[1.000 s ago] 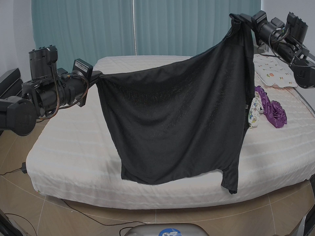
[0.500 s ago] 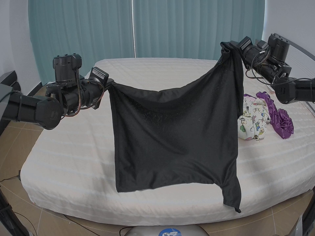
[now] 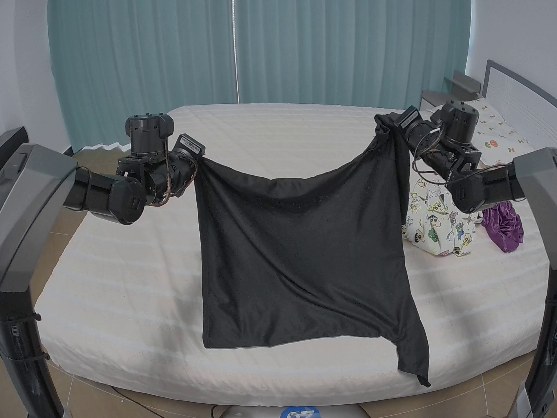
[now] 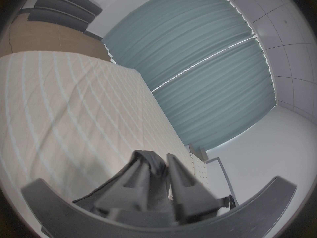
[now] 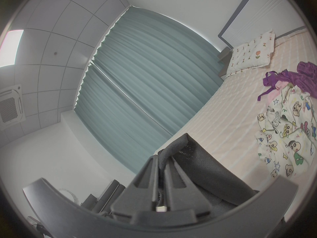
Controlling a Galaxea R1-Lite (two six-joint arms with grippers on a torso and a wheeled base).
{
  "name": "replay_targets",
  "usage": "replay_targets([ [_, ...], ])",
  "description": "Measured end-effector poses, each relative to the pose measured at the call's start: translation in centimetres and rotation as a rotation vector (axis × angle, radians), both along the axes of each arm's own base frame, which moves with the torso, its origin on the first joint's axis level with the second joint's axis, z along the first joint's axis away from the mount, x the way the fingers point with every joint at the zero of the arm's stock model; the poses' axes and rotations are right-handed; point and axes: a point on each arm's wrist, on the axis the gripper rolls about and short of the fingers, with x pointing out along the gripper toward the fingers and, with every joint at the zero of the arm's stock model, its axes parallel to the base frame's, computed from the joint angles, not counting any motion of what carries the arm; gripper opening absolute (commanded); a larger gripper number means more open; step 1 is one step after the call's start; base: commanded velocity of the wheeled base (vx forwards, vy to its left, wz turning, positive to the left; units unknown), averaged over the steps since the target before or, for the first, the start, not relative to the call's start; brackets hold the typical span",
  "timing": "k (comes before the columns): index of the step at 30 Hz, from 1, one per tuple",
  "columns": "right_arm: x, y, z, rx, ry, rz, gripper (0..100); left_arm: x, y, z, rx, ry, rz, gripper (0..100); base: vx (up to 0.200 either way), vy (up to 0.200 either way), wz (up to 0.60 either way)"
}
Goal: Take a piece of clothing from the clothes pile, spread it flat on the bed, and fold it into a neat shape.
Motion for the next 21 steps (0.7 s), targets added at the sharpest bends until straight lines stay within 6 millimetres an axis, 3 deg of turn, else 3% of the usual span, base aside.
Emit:
replay_targets([
  [11, 3.0, 0.7, -6.4, -0.124, 0.117, -0.05, 100, 4.1, 1.9, -3.9, 0.17, 0.011, 0.125, 100, 0.0, 0.0, 0.0],
  [15, 3.4, 0.4, -8.6, -0.164, 0.239, -0.054, 100, 4.5, 2.3, -4.9, 0.185, 0.031, 0.136, 100, 0.0, 0.0, 0.0],
  [21, 3.4, -0.7, -9.9, -0.18, 0.301, -0.072, 100, 3.7, 2.6, -6.9, 0.203, 0.12, 0.118, 100, 0.0, 0.0, 0.0],
])
